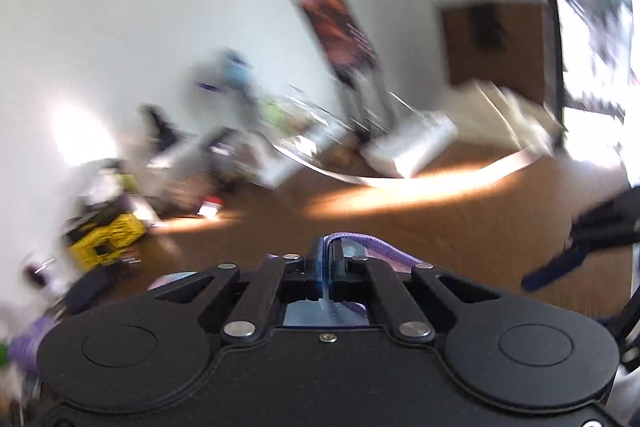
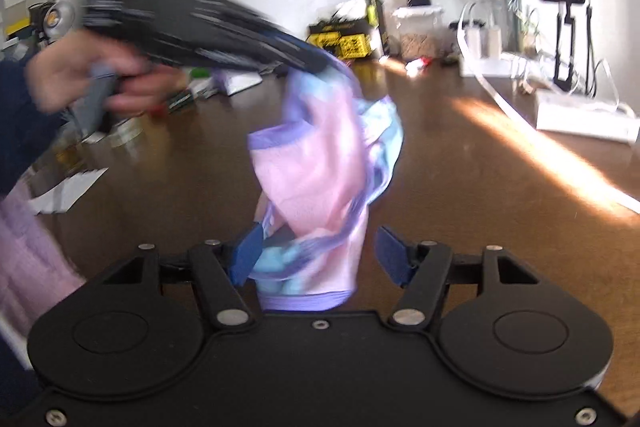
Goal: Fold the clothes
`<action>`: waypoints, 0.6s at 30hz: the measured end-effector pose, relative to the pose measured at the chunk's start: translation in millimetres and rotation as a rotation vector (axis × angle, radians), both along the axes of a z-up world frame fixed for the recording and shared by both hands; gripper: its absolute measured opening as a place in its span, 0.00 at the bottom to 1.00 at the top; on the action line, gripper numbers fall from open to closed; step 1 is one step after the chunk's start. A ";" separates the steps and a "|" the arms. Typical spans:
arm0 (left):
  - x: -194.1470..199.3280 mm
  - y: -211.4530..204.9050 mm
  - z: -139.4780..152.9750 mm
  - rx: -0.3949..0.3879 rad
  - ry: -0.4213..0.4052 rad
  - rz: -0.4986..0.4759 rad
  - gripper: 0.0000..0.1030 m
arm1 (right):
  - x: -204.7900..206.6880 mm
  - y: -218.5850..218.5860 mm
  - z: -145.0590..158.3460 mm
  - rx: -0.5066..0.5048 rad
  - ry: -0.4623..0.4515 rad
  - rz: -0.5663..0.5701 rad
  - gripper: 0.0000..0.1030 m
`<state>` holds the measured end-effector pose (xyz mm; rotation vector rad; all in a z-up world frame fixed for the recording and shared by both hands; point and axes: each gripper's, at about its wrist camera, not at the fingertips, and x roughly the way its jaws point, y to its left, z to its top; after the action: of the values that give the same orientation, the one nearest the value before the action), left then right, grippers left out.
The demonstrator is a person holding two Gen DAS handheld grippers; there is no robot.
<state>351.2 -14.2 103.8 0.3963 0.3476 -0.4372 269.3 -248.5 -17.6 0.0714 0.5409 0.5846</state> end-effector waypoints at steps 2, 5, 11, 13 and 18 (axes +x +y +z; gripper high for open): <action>-34.3 23.5 -1.6 -0.070 -0.043 0.086 0.02 | 7.5 7.1 4.0 0.013 -0.025 0.019 0.67; -77.5 50.9 -7.5 -0.175 -0.075 0.186 0.02 | 19.8 22.5 7.4 -0.006 -0.078 0.060 0.67; -136.2 74.2 -62.0 -0.246 0.018 0.325 0.02 | 31.6 65.3 8.0 -0.152 -0.108 0.177 0.67; -142.8 85.7 -79.9 -0.212 0.080 0.344 0.03 | 32.7 85.2 10.4 -0.213 -0.109 0.242 0.67; -155.4 101.7 -97.2 -0.196 0.106 0.345 0.36 | 33.9 134.9 6.8 -0.375 -0.100 0.362 0.56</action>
<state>195.9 87.5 6.7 0.1170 0.4623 -0.1524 303.2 -113.6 -10.8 -0.4166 0.5618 0.8244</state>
